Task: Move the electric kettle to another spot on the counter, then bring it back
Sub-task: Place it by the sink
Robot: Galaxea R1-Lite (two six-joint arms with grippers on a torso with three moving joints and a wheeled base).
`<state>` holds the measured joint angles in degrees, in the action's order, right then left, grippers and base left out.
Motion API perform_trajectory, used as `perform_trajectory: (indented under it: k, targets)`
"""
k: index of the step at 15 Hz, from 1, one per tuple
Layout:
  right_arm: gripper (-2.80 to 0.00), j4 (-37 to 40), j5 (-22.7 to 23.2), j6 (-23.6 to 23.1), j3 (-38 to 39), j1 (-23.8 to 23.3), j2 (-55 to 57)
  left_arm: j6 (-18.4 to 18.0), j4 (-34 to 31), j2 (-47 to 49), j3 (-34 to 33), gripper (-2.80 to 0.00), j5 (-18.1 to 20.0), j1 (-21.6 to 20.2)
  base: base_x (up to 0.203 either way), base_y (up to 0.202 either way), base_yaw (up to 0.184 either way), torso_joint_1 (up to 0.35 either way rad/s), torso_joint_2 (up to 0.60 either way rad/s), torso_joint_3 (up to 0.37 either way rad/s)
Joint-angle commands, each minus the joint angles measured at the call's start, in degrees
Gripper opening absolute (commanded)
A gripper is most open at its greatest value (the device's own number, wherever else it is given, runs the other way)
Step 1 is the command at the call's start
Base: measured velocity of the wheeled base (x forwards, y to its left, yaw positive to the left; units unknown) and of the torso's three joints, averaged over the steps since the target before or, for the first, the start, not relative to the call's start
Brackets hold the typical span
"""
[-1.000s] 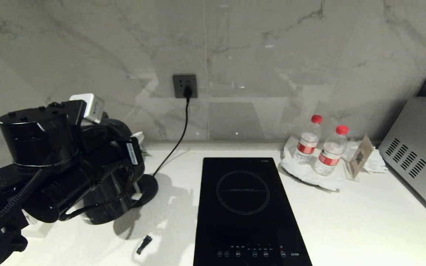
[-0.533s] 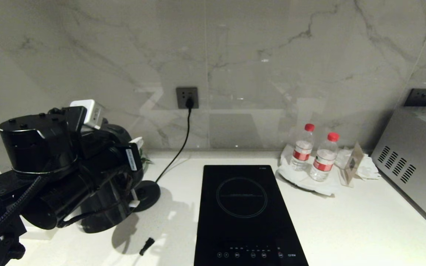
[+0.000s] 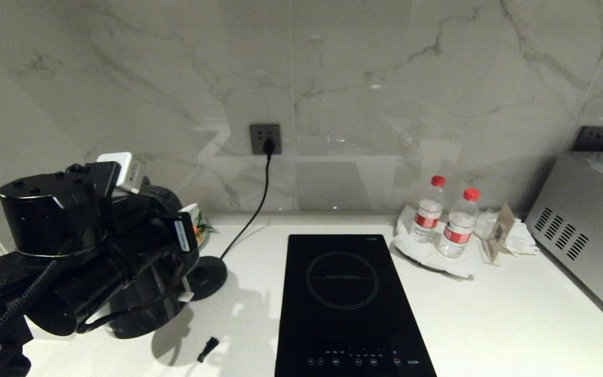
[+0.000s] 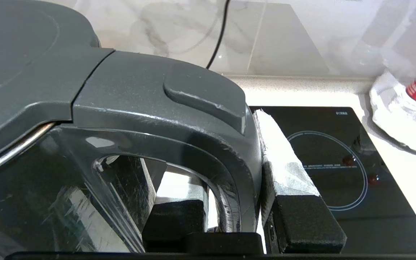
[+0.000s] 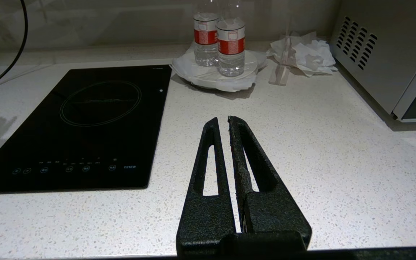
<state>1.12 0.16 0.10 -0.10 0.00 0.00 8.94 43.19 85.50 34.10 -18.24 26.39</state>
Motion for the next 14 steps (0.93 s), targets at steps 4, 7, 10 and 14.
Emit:
perform_trajectory:
  k: [4,7,10,14]
  targets:
    - [-2.80,0.02,0.02,-0.01,0.01,0.00,0.00,0.64,0.23,-1.13,-0.26,-2.80,-0.13,-0.81,0.000,0.000,0.000,0.000,0.00,0.000]
    - [-2.80,0.02,0.02,-0.05,0.02,0.00,0.00,0.64,0.23,-1.13,-0.26,-2.80,-0.13,-0.81,0.000,0.000,0.000,0.000,0.00,0.000]
    - [-2.80,-0.04,0.02,-0.01,0.10,0.00,0.00,0.64,0.23,-1.30,-0.26,-2.80,-0.13,-0.82,0.000,0.000,0.000,0.000,0.00,0.000]
    - [-2.80,0.02,0.02,-0.01,0.02,0.00,0.00,0.64,0.23,-1.58,-0.17,-2.80,-0.23,-0.90,0.000,0.000,0.000,0.000,0.00,0.000]
